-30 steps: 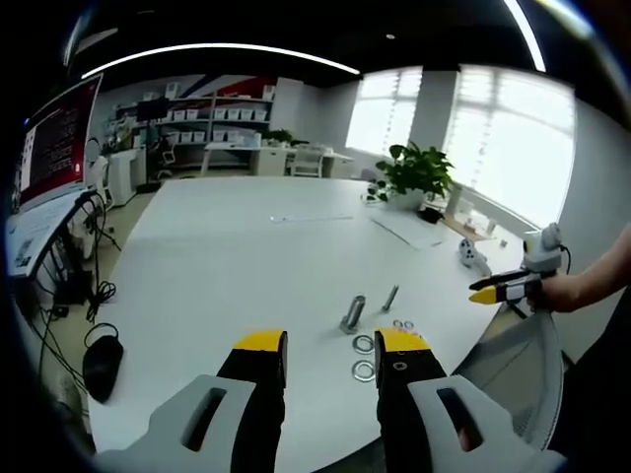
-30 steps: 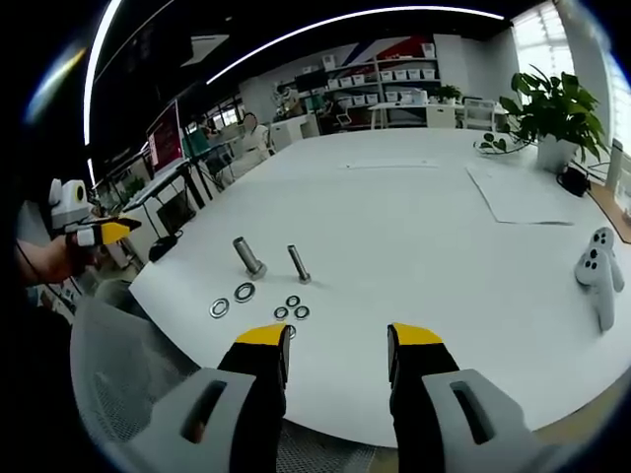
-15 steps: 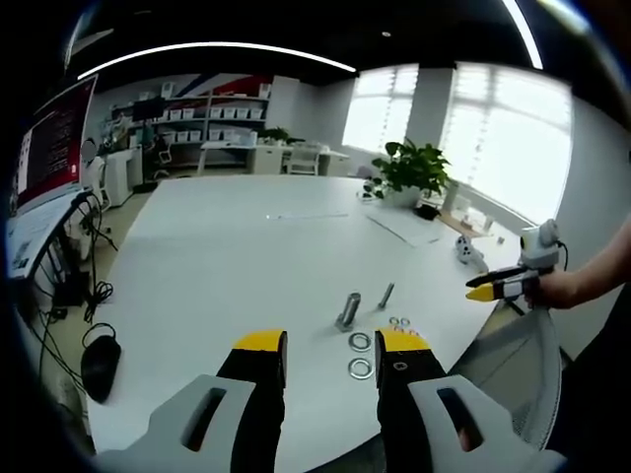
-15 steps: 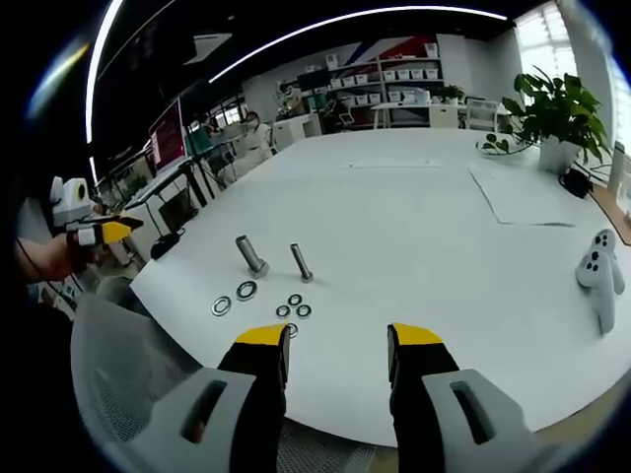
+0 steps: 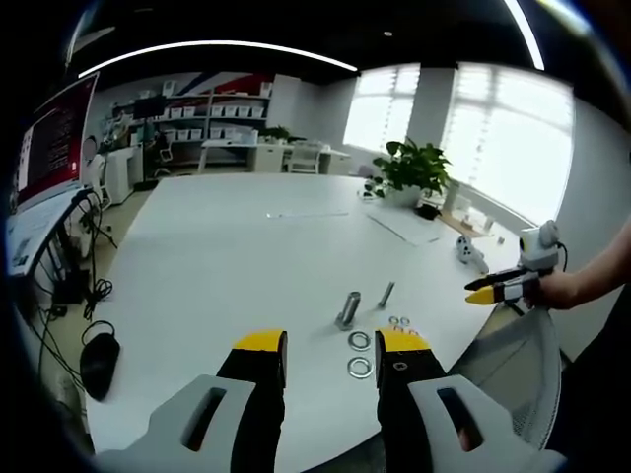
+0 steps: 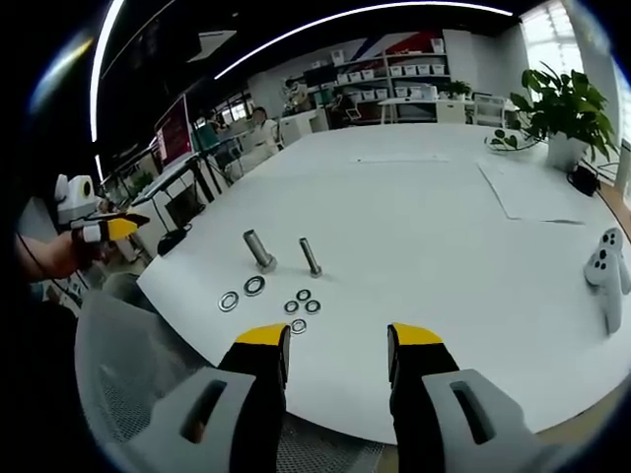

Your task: Place the washer onto the threaded stud by aligning its center hole with the stud, sliding it down to the base, and recovering from edge contact or off-axis alignment until the washer reaches the visible bottom stop.

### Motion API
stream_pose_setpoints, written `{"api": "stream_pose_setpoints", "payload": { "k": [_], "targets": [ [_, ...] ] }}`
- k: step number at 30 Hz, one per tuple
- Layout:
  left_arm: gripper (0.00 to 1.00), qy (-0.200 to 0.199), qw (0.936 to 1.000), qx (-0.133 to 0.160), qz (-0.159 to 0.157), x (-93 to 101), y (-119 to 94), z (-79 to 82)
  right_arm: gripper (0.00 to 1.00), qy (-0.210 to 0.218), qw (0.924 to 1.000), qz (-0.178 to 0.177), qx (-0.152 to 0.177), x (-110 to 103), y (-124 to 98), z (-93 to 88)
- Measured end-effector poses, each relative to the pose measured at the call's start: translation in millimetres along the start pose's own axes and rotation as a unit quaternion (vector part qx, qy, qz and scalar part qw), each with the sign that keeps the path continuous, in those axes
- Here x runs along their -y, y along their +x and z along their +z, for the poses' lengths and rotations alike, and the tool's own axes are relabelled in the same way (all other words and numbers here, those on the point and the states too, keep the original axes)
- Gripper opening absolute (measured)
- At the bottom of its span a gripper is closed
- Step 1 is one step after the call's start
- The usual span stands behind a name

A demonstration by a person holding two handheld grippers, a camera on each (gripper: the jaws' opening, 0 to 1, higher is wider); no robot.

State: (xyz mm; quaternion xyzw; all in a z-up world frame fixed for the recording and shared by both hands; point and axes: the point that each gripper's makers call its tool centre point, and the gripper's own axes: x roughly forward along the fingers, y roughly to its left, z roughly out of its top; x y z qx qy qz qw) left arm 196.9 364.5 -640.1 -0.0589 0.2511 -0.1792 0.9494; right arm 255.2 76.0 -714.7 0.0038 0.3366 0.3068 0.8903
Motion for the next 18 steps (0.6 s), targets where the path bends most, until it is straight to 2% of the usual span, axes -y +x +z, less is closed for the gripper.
{"api": "stream_pose_setpoints", "payload": {
  "k": [18],
  "targets": [
    [0.34, -0.003, 1.0000, -0.004, -0.004, 1.6, 4.5, -0.8, 0.43, -0.001, 1.0000, 0.004, -0.004, -3.4, 2.2, -1.3]
  ]
}}
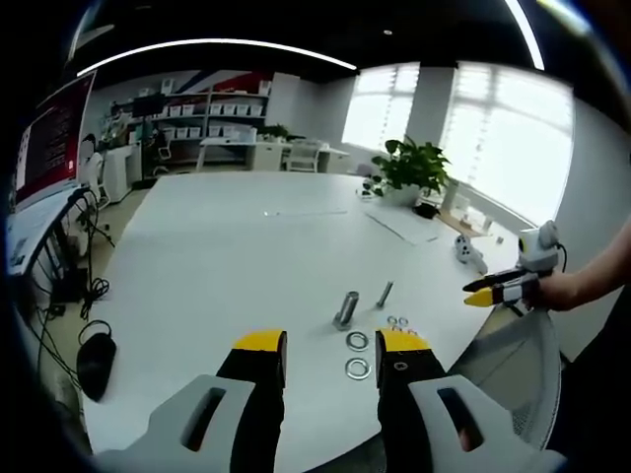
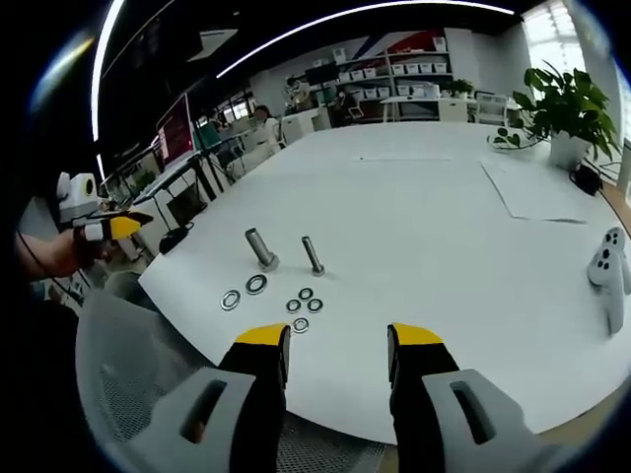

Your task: Place the washer onto the threaded stud by aligning its center hole with the stud, sliding it down to the base, and recovering from edge contact or off-axis alignment until the washer reaches the visible bottom stop.

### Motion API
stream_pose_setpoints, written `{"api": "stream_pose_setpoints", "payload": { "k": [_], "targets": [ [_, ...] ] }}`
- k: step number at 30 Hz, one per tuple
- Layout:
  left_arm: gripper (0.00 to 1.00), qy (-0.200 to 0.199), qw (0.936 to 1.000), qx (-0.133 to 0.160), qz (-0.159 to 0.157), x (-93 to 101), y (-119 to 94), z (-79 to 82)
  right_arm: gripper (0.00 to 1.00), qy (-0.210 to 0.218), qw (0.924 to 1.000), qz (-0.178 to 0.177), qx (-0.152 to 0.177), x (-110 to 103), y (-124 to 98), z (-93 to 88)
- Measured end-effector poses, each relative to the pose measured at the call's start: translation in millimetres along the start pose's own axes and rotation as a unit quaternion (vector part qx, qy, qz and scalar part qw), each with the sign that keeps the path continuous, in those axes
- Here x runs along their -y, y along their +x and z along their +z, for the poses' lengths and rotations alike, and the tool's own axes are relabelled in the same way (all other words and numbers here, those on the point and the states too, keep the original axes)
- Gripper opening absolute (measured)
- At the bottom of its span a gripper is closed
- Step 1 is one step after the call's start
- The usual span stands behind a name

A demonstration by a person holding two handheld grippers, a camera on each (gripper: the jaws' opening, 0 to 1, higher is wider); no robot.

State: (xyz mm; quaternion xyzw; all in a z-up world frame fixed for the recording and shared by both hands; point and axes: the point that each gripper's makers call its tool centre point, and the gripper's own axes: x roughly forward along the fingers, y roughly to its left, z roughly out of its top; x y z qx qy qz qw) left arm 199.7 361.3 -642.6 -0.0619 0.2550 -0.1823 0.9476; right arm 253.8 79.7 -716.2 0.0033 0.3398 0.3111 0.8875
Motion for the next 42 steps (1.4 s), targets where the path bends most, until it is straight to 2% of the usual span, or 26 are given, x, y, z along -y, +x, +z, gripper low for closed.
{"api": "stream_pose_setpoints", "payload": {
  "k": [20, 33, 39, 42],
  "targets": [
    [0.34, 0.010, 0.9994, -0.025, -0.020, 6.3, 18, -3.9, 0.43, 0.000, 1.0000, 0.005, 0.000, -5, 3, -1.2],
    [0.35, 0.020, 0.9959, -0.078, -0.042, 12.7, 35, -22.9, 0.43, 0.001, 1.0000, 0.006, 0.000, -7, 2, -1.5],
    [0.35, 0.044, 0.9908, -0.113, -0.059, 17.2, 46, -32.5, 0.43, 0.002, 1.0000, 0.004, 0.001, -6, 1, -1.0],
    [0.35, 0.044, 0.9893, -0.122, -0.066, 17.9, 51, -31.9, 0.43, 0.001, 1.0000, 0.004, 0.001, -7, 2, -0.4]
  ]
}}
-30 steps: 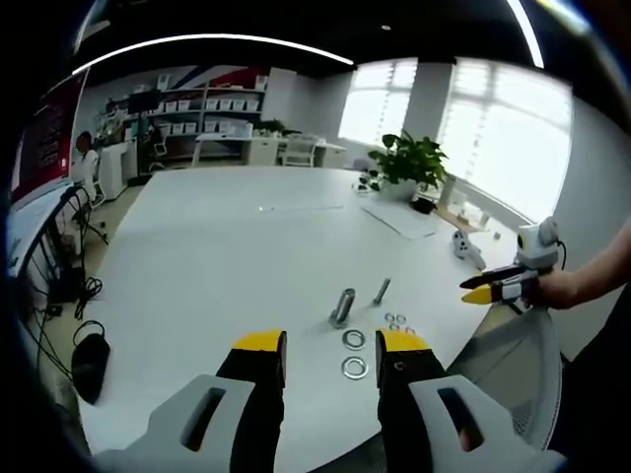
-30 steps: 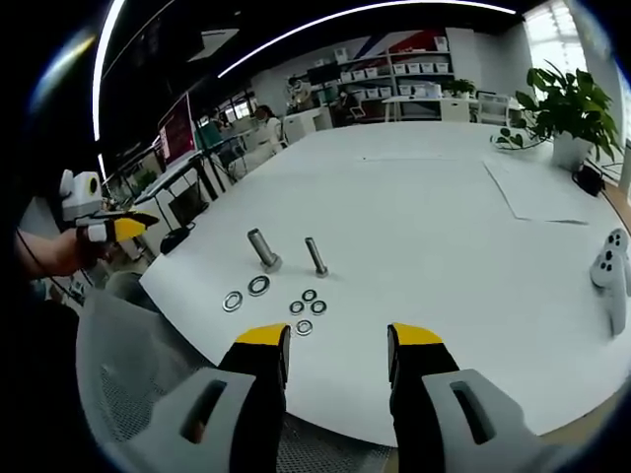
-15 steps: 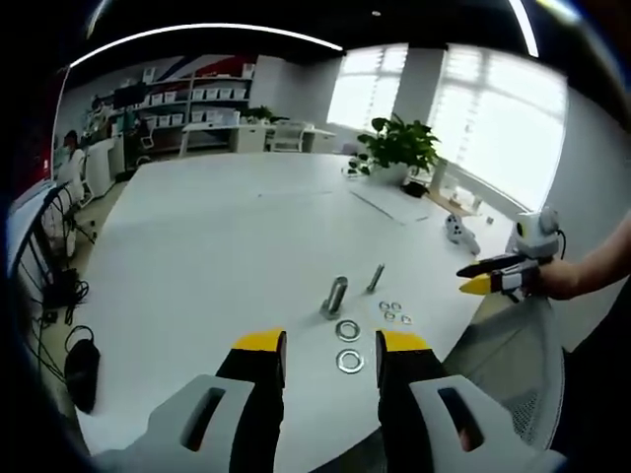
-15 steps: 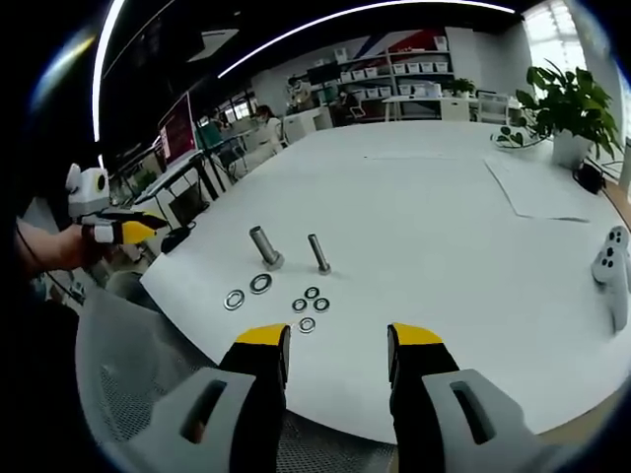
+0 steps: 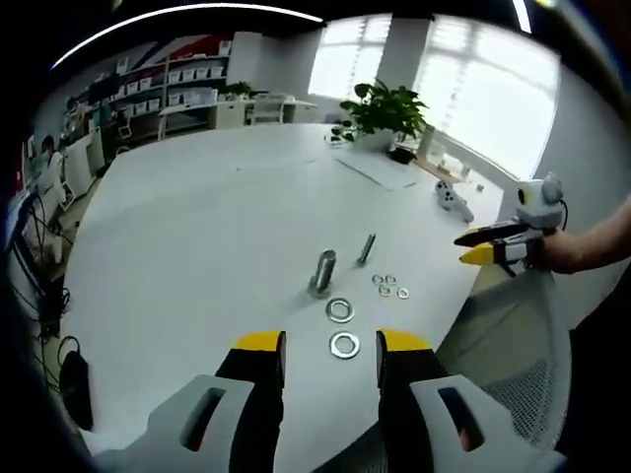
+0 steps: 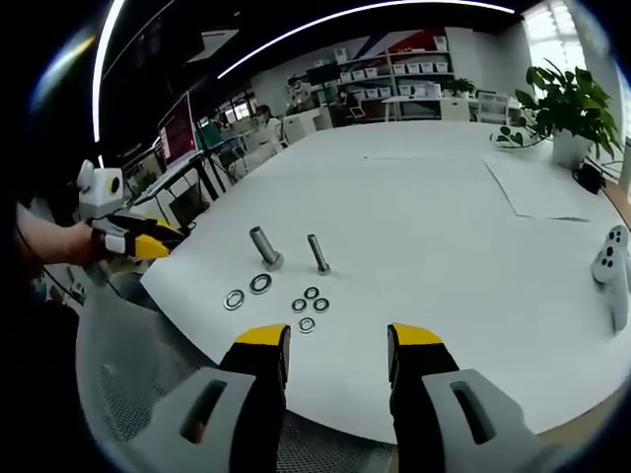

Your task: Place the washer onto the threaded stud by aligning its center hole with the stud, sliding it down to the base, and recovering from edge contact or off-axis alignment until the washer reaches the visible bottom stop.

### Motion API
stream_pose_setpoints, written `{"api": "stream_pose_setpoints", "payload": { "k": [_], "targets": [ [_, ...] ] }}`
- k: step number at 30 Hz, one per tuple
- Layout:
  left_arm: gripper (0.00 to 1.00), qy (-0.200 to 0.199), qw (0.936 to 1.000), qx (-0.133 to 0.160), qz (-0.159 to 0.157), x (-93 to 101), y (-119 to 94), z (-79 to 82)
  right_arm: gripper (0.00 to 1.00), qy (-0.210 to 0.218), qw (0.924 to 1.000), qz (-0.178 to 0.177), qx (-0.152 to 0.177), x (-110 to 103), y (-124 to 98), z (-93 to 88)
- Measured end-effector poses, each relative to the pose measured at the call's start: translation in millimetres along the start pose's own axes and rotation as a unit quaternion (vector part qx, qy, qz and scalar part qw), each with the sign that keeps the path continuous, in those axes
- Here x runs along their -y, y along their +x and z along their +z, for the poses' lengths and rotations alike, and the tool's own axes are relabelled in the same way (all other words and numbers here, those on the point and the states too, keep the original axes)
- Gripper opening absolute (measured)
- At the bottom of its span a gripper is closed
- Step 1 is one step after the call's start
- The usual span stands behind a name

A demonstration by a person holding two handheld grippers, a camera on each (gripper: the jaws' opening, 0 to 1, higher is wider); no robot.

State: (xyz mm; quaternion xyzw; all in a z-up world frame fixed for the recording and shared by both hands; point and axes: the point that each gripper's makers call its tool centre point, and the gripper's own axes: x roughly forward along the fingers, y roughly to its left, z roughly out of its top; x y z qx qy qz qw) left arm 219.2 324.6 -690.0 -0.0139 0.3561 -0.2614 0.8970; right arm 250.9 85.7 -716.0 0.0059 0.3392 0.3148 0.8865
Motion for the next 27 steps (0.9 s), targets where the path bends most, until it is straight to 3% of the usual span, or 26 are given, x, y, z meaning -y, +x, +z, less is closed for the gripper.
{"api": "stream_pose_setpoints", "payload": {
  "k": [17, 27],
  "targets": [
    [0.35, 0.049, 0.9952, -0.081, -0.023, 9.9, 34, -17.0, 0.43, -0.006, 1.0000, 0.006, -0.004, -2, 3, -1.0],
    [0.35, 0.077, 0.9878, -0.132, -0.028, 11.6, 50, -31.7, 0.42, -0.007, 0.9999, 0.010, -0.006, -3, 5, -1.7]
  ]
}}
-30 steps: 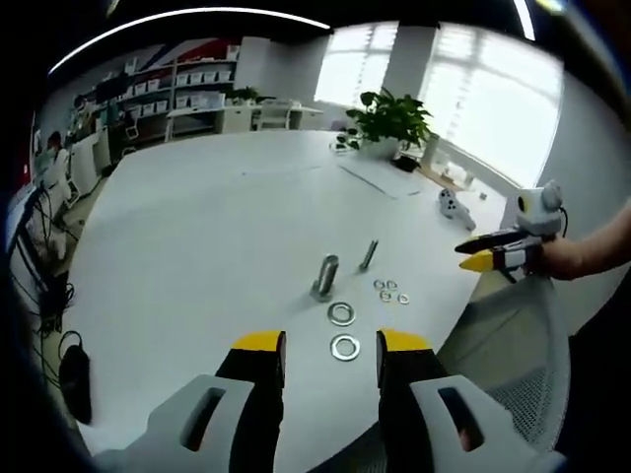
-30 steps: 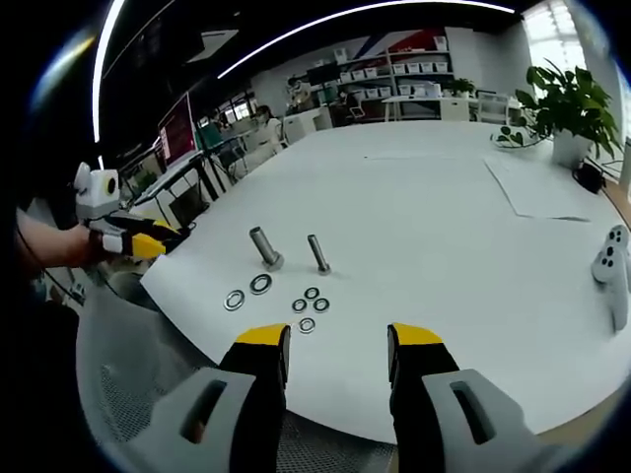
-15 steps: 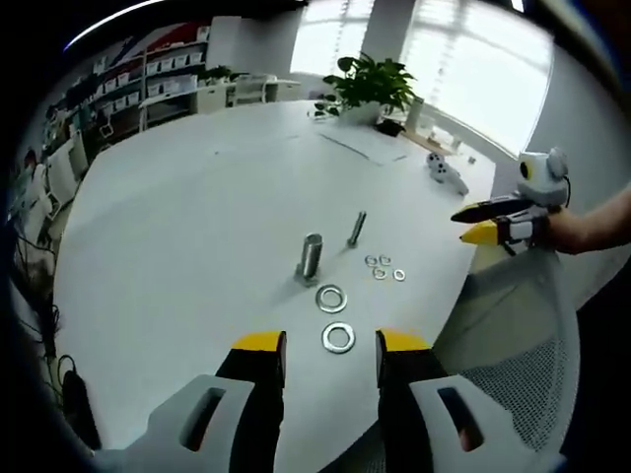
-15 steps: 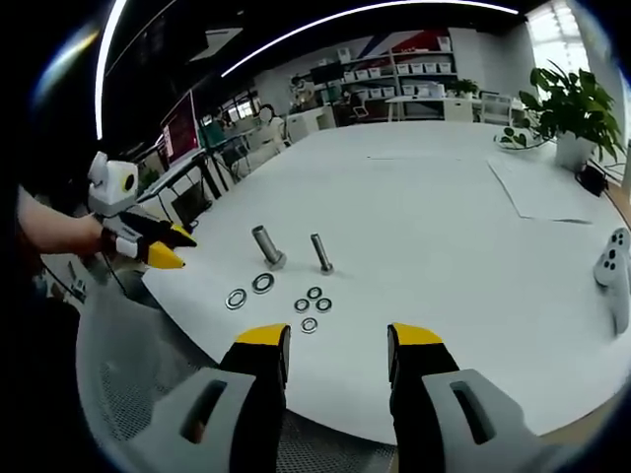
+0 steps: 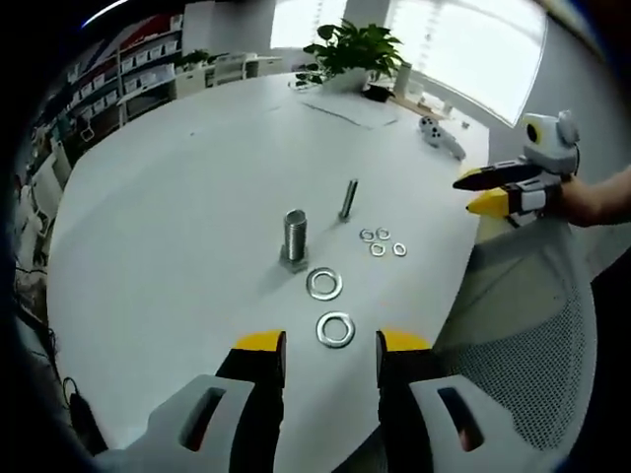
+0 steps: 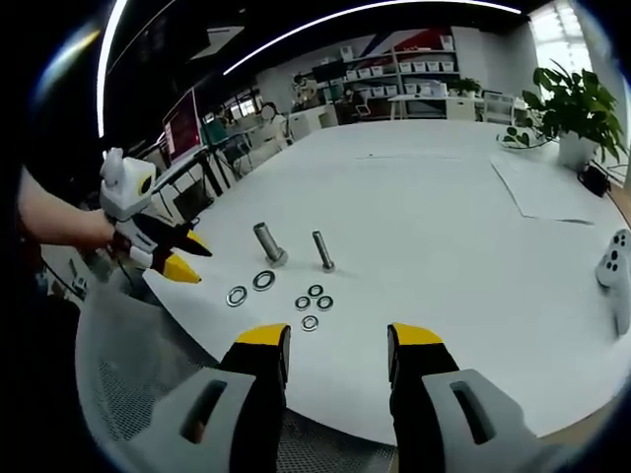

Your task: Place the washer onto the threaded stud by aligning its center hole with the stud, sliding it down to the base, and recovering from edge contact or off-axis alignment until the washer reaches the visible bottom stop.

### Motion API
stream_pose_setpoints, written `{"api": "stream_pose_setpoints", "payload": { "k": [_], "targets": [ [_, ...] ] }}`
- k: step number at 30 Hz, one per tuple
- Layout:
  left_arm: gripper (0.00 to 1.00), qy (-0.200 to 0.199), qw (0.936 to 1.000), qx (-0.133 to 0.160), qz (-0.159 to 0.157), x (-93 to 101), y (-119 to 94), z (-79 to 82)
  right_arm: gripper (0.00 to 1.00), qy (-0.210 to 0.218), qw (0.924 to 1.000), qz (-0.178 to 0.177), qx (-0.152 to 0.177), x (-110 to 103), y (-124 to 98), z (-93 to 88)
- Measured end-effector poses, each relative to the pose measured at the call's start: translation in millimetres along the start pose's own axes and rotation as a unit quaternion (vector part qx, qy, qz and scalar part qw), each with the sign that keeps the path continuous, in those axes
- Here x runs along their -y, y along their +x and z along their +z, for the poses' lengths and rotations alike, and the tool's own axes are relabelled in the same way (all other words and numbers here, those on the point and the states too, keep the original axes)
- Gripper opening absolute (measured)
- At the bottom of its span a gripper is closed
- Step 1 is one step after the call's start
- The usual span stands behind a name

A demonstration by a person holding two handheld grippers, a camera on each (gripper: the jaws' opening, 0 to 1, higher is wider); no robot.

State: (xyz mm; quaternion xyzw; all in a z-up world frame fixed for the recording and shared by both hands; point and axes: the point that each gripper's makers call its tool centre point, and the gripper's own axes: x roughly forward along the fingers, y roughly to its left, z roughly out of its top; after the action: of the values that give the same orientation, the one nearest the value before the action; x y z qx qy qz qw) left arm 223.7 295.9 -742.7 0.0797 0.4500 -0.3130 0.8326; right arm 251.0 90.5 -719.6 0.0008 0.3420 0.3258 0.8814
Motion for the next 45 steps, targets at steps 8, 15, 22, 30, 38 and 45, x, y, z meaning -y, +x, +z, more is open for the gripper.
{"api": "stream_pose_setpoints", "payload": {
  "k": [8, 15, 22, 30, 38, 45],
  "targets": [
    [0.35, 0.015, 0.9995, -0.029, -0.004, 2.2, 12, -6.5, 0.42, 0.003, 1.0000, 0.002, 0.000, 0, 2, -0.2],
    [0.35, 0.039, 0.9971, -0.065, -0.004, 5.4, 25, -14.0, 0.42, 0.000, 1.0000, 0.003, -0.004, 0, 3, -3.2],
    [0.33, 0.060, 0.9943, -0.088, -0.007, 8.4, 32, -18.8, 0.42, -0.002, 1.0000, 0.004, -0.007, -2, 3, -5.5],
    [0.33, 0.083, 0.9911, -0.104, 0.003, 6.2, 40, -21.6, 0.42, 0.001, 1.0000, 0.001, -0.009, 0, 2, -10.5],
    [0.33, 0.119, 0.9847, -0.127, 0.010, 10.9, 50, -24.8, 0.42, 0.001, 1.0000, -0.001, -0.003, 0, 1, -5.8],
    [0.31, 0.145, 0.9797, -0.139, 0.009, 7.7, 54, -20.6, 0.42, 0.002, 1.0000, -0.003, -0.002, 1, 1, -5.2]
  ]
}}
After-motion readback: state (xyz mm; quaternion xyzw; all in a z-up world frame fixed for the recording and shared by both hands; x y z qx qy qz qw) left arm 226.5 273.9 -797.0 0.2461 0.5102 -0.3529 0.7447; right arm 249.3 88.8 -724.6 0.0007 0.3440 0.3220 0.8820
